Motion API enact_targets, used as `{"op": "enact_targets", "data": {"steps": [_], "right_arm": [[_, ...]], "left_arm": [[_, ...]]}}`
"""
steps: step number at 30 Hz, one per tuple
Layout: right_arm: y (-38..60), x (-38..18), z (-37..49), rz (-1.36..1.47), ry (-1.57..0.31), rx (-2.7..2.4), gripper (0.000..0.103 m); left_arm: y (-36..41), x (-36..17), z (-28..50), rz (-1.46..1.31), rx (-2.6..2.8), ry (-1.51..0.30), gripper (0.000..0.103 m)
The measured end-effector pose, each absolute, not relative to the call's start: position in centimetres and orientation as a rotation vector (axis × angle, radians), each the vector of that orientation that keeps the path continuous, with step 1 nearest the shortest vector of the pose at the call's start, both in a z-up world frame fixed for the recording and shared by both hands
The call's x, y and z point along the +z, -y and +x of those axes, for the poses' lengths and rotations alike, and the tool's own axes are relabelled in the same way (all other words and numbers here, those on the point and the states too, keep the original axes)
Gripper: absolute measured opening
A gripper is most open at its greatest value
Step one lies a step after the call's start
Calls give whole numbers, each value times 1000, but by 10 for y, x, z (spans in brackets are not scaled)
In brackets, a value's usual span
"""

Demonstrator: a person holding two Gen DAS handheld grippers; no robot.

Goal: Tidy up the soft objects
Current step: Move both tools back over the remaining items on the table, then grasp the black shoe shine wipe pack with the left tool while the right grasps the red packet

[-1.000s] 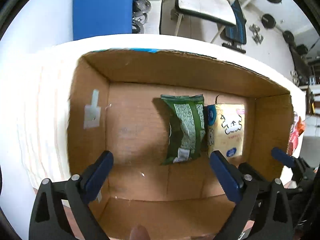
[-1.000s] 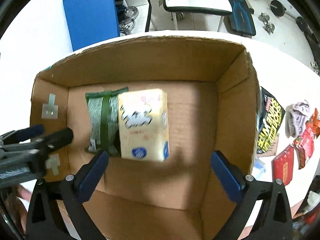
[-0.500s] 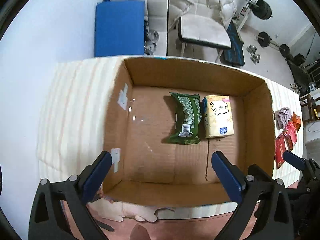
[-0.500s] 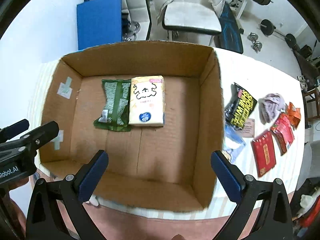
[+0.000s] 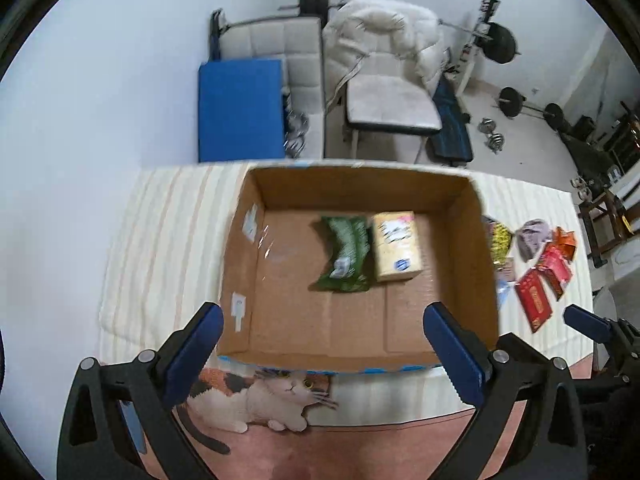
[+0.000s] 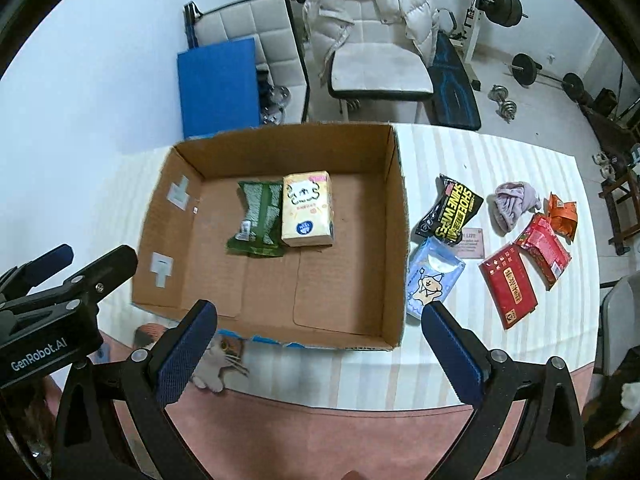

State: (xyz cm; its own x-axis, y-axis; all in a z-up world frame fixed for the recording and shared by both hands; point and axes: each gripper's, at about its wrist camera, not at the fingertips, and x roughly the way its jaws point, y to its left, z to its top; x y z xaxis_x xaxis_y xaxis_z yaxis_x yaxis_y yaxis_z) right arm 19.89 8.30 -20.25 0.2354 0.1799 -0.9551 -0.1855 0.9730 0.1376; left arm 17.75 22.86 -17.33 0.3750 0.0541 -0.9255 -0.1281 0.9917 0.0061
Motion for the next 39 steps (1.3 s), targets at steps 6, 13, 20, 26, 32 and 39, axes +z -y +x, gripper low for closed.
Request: {"op": "enact_targets", "data": {"steps": [6,13,20,26,32,39], "right_arm": [[-11,-186,207,85,-1309,215,103],[117,-233,239,101,-1403,33,103],[180,-335,274,6,-1564,75,103],[186,-411,289,-77,-1669,136,103],[184,-446,300,-115,-1713,176,103],[176,-461,302,-162,-1732,177,101]], "left_arm": [[-154,-153,209,55,36,-1165,103],[-14,-195,294,329,-174,-1260,103],[62,-295,364,411,-248,-1506,102],[84,-382,396,469,-209,-1684,102],[87,-430,409,488,-189,-1769,98],[85,-453,404,466,-199,-1828,55]]}}
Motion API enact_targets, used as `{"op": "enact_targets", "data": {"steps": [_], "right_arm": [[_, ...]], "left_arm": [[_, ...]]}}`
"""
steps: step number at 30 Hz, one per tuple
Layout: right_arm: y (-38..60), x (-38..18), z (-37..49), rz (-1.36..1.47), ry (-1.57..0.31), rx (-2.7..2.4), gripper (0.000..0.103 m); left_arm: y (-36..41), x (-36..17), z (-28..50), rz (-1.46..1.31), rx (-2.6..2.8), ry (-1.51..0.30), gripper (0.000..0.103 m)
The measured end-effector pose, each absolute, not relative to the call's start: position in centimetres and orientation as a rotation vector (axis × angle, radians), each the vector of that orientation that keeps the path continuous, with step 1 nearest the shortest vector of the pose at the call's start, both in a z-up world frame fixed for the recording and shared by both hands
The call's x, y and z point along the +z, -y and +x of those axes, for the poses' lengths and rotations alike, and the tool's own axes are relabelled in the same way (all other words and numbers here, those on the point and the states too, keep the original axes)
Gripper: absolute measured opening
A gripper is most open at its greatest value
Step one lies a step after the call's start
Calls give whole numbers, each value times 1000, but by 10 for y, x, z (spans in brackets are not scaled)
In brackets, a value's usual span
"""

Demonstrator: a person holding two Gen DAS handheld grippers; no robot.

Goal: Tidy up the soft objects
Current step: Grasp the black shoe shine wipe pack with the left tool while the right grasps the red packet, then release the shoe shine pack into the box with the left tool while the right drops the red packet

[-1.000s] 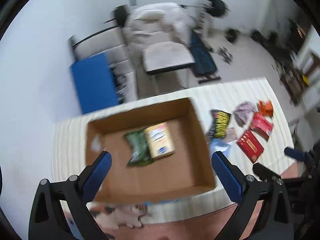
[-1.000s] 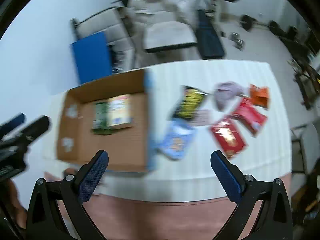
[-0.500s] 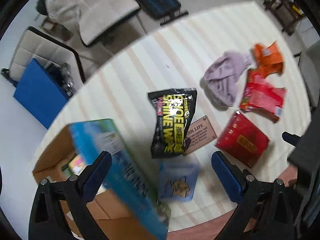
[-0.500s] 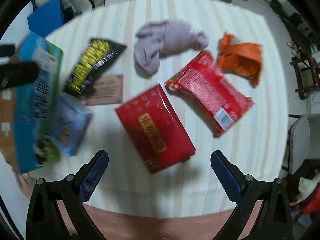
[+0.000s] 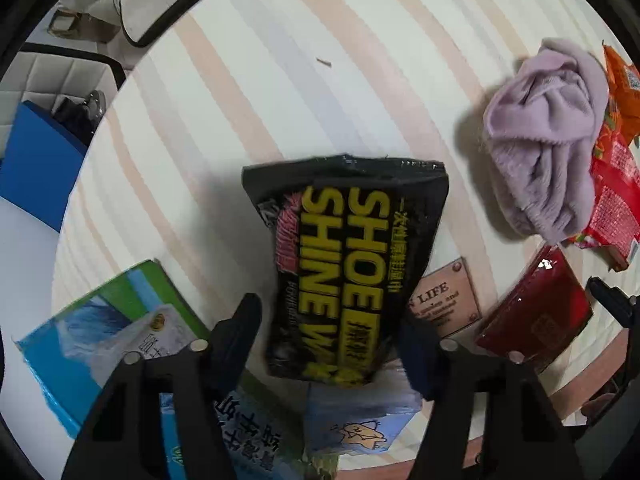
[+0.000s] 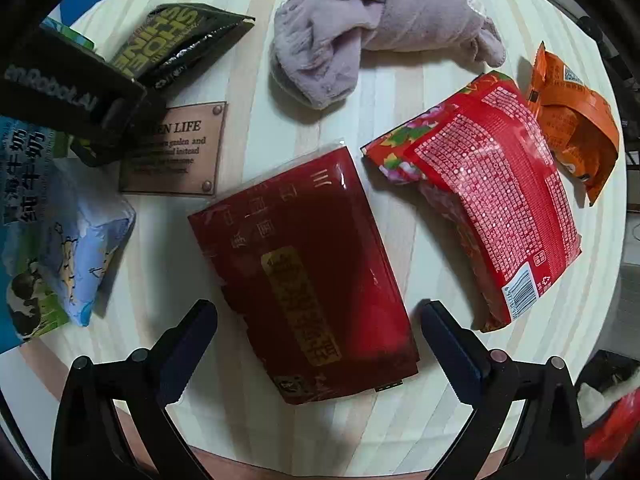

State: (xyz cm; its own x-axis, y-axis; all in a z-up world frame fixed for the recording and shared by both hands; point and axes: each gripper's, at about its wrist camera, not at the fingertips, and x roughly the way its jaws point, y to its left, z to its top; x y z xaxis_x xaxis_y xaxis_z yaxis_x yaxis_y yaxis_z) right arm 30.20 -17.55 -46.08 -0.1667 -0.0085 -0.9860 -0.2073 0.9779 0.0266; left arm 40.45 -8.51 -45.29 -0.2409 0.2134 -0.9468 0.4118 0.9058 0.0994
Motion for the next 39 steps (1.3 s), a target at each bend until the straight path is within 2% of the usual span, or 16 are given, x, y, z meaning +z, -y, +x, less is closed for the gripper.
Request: {"op": "enact_targets", "data": {"steps": [1,3,6,7,9,15,21,29,35,39], "right_arm": [[176,-461,302,-169,-1731,158,100],[173,-459,302,-186,-1724,128,89],[169,-455,301,-169,-1715,111,77],[169,-454,300,-164,-1715,107,76],[170,-450,299,-151,-1714,93,65],[177,-434,289,-90,-1711,58,49],[180,-389,277,60,-1678,51,48],[157,-283,260,175,-1547,153,48],[91,-226,247,216,-1472,293,48],[46,-211,254,219,-1449,347,48]], "left_arm": [[84,-453,403,445,-203,-1833,50],[81,-453,399,425,-195,-1828,45],[77,-451,391,412,-176,-1801,40],[75,-451,388,416,-172,-1793,39],[76,-446,376,416,-170,-1778,38],[74,-418,354,375,-166,-1724,36],[57,-351,332,259,-189,-1607,36],[-8,-238,277,49,-193,-1423,36],[-83,-205,246,-42,-114,-1356,36],[-136,-189,241,-80,-36,-1334,36]]}}
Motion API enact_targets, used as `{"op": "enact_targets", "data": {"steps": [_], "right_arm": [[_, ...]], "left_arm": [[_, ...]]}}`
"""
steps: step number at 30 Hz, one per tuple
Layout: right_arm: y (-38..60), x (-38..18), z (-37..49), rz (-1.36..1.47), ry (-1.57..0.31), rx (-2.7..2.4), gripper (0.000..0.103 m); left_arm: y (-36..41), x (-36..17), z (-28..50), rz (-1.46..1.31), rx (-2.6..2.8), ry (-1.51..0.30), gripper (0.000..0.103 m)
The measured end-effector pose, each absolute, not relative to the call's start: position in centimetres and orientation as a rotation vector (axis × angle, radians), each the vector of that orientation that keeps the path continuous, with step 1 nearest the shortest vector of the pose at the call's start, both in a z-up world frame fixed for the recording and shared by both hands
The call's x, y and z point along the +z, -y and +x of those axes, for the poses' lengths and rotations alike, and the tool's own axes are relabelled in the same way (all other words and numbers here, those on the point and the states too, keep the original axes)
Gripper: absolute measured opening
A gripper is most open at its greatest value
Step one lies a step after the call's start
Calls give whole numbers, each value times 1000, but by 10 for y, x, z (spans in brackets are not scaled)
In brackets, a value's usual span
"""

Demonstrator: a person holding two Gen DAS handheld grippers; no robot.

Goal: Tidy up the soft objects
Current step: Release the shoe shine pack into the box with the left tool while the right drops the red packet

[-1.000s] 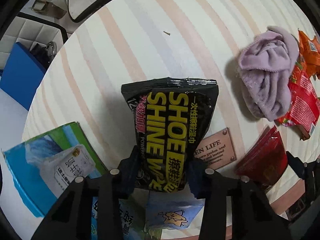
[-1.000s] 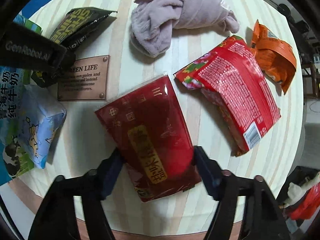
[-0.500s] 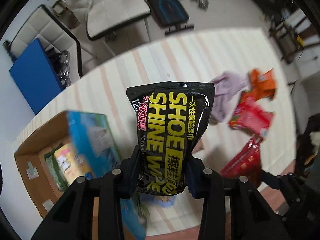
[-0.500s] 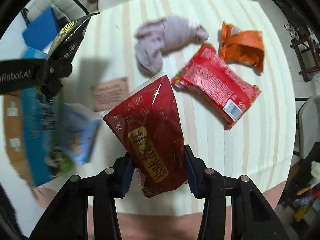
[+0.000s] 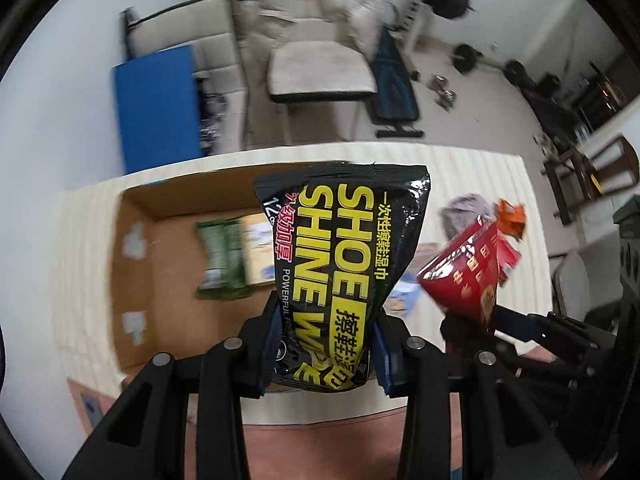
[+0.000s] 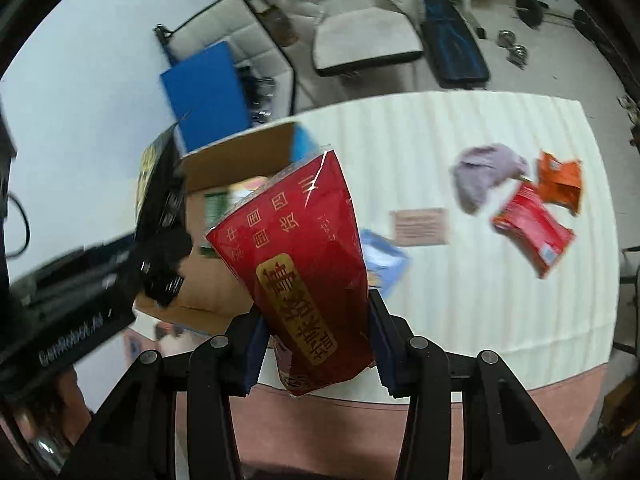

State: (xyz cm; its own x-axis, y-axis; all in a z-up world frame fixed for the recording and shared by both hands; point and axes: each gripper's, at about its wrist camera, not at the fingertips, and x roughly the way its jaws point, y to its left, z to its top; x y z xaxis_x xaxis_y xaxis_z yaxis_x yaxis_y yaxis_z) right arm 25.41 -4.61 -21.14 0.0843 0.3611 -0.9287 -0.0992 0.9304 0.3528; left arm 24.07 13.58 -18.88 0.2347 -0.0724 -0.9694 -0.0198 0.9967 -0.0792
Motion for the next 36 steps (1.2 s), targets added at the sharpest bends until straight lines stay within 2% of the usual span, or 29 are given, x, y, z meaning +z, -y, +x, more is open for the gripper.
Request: {"op": "enact_targets", "data": {"steps": [6,13,20,27,29,32,34,36], "right_arm": [[-17,-229,272,262,-1471,326,48],[-73,-280,312,201,-1509,214,48],[-100,-337,347,153,-1560,104,48],[-106,-363,363,97,-1568,17,49],[-106,-368,366,96,-1579,14,52],[-107,-370,369,95,-1584,16,73],[-107,-368,369,80,-1579,9,75],[-108,-366,369,69,-1580,23,75]], "left_arm": [[-215,-202,248,-132,85,-1356,36],[-277,-281,291,-211,138,-1531,36],[-302,-336,322,-237,161,-1643,36],[-304,-365,332,-211,168,-1726,41],[-304,-367,332,-235,158,-1742,44],[-303,-362,333,-226,146,-1743,48],[-301,-353,331,-221,149,-1719,59],[-301,-346,328,-232,142,-1696,62]]}}
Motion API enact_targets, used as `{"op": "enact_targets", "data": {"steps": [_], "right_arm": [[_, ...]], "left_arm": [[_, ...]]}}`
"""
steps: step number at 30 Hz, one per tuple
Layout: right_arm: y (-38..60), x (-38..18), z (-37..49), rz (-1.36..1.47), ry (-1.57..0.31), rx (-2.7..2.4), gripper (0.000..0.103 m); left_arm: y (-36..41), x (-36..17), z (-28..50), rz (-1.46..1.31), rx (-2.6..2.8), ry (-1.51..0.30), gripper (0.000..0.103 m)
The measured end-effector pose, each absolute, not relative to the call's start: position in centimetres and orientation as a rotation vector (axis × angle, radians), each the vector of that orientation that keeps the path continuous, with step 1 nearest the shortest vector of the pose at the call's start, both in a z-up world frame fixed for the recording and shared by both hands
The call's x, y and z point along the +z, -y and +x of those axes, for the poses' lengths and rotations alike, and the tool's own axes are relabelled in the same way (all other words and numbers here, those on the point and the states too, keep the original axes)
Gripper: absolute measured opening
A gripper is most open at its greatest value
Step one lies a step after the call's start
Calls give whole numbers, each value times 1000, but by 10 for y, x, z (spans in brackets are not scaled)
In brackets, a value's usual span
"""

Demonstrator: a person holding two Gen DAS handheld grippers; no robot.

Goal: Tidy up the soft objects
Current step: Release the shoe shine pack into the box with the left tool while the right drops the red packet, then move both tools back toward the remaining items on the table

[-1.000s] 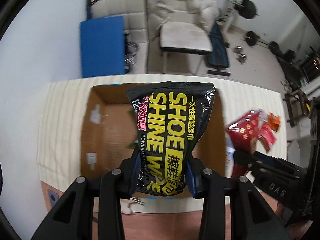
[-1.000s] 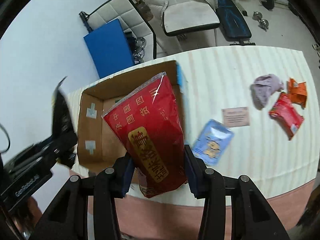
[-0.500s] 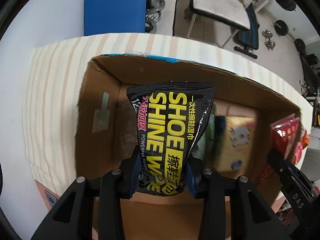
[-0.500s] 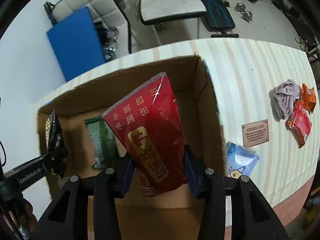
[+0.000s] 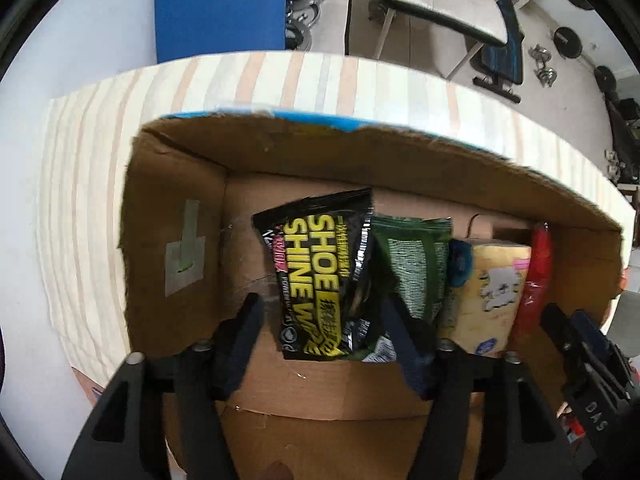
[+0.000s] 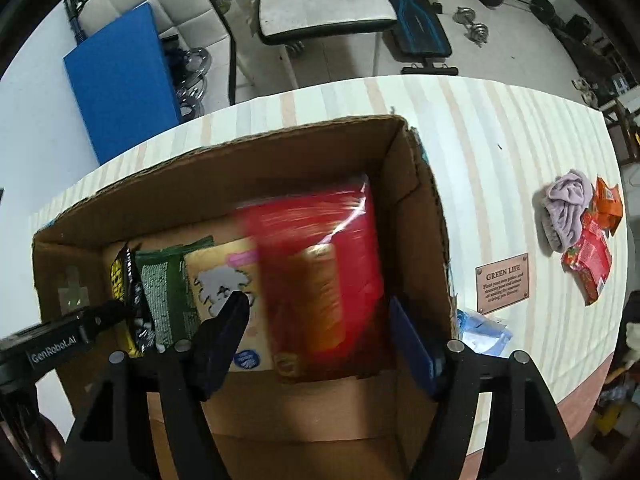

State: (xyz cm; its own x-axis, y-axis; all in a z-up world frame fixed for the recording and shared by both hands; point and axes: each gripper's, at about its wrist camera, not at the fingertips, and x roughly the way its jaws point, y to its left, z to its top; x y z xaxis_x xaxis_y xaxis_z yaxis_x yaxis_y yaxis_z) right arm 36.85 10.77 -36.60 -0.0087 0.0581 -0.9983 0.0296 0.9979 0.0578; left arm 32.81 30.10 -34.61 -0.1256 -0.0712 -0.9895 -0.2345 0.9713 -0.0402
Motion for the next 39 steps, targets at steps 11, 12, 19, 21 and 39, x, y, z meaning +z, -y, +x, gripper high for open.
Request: {"op": "enact_targets", "data": {"steps": [11,12,19,21,39], "right_arm": [[-111,-341,342,52,-1569,125,103],[-112,-339,338,46,-1566,134,103],[-117,-325,306,-21,-1544,175,103],[-115,-320,297,-32,-1532,179,103],[-78,-227,201,12,-1361,236,103]], "left_arm": [[-301,-310,301,-248,112,-1590,97],[-298,-309,300,-255,114,-1583,98],[-296,-290,263,-267,122,-1493,102],[-292,-286,255,-250,138,-1474,102],[-254,-205,153,-208,178,-1287,102]]}}
